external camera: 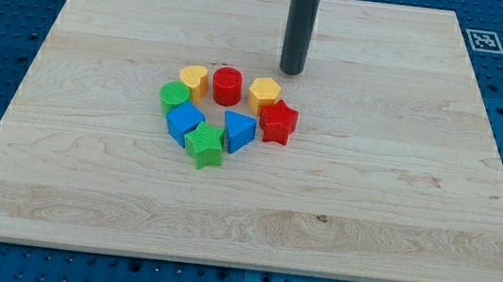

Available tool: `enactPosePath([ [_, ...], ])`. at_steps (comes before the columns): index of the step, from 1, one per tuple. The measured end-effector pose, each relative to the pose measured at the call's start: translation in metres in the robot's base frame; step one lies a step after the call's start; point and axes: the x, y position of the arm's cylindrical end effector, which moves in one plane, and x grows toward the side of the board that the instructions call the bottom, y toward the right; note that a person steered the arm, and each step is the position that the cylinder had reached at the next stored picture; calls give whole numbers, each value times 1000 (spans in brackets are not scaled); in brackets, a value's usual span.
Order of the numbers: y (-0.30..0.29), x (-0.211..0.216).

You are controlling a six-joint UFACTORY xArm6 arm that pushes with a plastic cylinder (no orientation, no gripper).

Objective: Move the arm to the left of the green circle

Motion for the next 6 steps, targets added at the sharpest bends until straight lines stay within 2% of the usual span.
enactPosePath([
  [2,-27,0],
  [4,-228,1],
  [5,-301,24],
  [6,-308,68],
])
